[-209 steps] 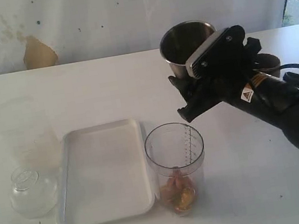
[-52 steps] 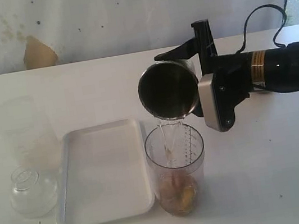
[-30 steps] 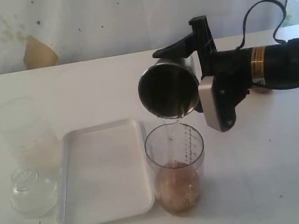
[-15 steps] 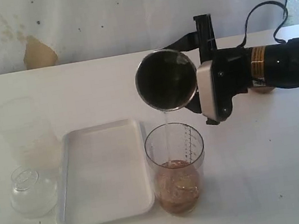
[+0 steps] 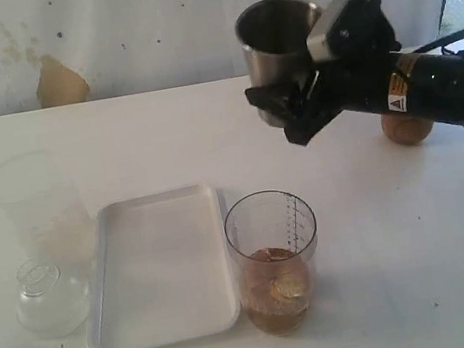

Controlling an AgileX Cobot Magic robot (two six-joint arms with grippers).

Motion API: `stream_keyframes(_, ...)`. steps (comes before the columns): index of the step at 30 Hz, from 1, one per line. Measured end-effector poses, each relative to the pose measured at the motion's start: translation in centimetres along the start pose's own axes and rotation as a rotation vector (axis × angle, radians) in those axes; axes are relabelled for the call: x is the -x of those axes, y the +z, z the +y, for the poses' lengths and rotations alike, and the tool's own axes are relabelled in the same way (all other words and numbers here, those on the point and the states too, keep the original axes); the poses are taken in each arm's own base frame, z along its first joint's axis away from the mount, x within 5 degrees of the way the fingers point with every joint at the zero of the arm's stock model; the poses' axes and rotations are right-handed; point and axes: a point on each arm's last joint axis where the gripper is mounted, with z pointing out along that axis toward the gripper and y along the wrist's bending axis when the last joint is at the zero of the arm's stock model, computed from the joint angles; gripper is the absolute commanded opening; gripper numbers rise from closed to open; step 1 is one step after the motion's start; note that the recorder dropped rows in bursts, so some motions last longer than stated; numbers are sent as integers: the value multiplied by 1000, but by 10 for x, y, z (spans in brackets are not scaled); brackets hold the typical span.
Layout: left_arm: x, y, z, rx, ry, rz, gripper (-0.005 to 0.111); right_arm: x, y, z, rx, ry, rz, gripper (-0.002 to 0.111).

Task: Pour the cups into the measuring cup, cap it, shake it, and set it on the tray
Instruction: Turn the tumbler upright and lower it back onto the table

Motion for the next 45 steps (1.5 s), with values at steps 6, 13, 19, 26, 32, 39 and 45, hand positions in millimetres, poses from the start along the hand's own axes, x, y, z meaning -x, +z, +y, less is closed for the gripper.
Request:
stream_keyframes(6,0,0,0,0,0,0,1,-37,7,-14,-168,211,172,0)
stream_keyframes(13,0,0,0,0,0,0,1,-90,25,-11,-168,325,184,0)
stream_keyframes(19,0,0,0,0,0,0,1,-112,29,-11,-195,249,195,0)
stream_keyframes(26,0,0,0,0,0,0,1,-123,31,-7,-184,247,183,0)
stream_keyframes(32,0,0,0,0,0,0,1,-131,33,-6,-179,254,194,0)
stream_keyframes(39,0,0,0,0,0,0,1,-141,35,-2,-164,242,165,0)
stream_keyframes(45,0,0,0,0,0,0,1,-149,37,0,-157,248,159,0)
